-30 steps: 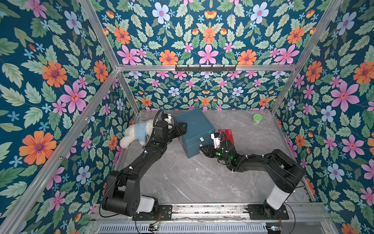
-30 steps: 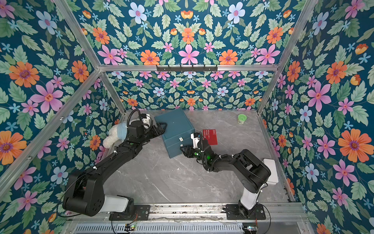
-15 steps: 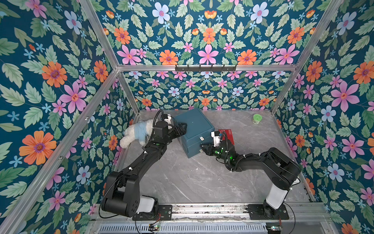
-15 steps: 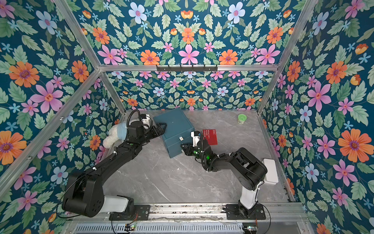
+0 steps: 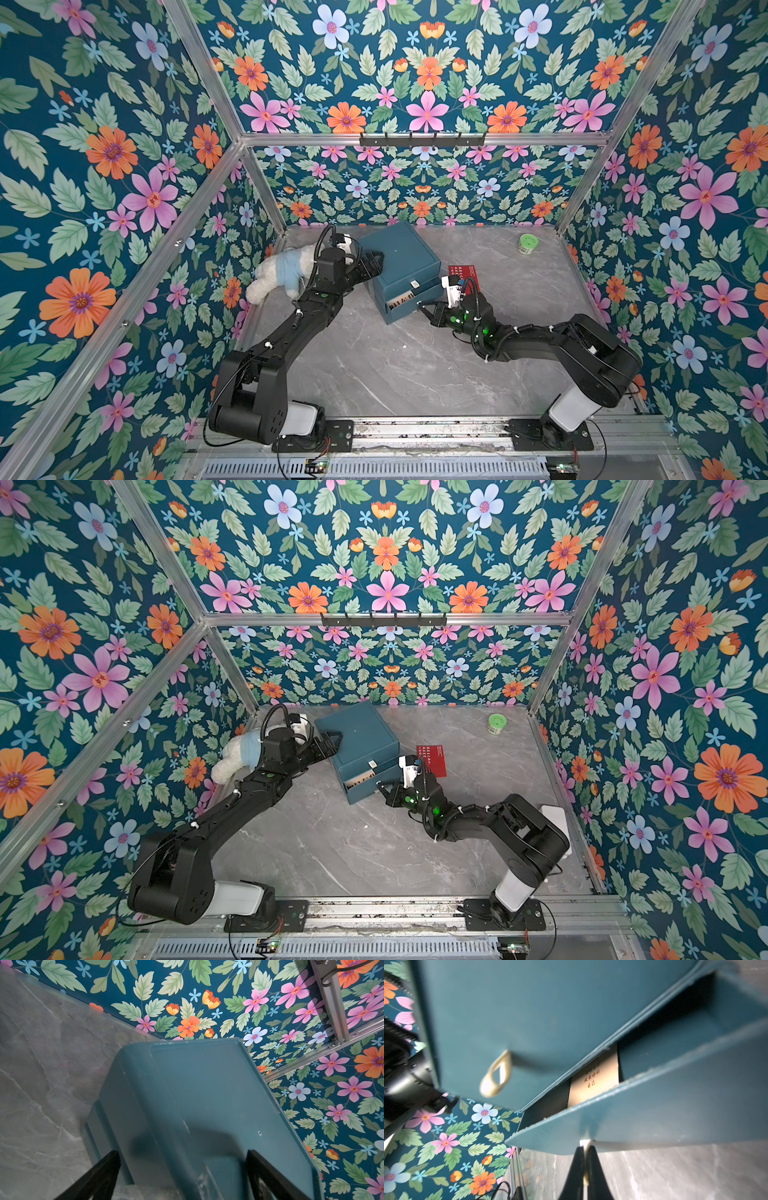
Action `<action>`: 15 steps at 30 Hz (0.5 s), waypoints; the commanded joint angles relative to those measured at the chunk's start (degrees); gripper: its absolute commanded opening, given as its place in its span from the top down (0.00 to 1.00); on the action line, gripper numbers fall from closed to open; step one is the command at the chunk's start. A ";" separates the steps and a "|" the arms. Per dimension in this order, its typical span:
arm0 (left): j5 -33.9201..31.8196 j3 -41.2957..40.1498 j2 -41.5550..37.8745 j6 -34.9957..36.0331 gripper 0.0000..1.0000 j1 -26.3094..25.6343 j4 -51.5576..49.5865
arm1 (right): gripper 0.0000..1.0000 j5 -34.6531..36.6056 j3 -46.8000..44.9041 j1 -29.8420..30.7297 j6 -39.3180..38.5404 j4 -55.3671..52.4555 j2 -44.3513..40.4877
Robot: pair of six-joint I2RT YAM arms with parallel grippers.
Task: Take the postcards out of the drawer
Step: Open the drawer in the storage box.
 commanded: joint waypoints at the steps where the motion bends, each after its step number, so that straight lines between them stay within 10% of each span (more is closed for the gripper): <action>1: -0.34 0.64 0.23 0.22 0.03 -0.03 1.07 | 1.00 -0.31 -2.03 0.07 0.49 -0.52 -3.58; 15: -1.30 1.18 0.69 0.25 0.03 -0.05 1.09 | 1.00 -0.60 -11.06 0.79 1.79 -16.51 -19.56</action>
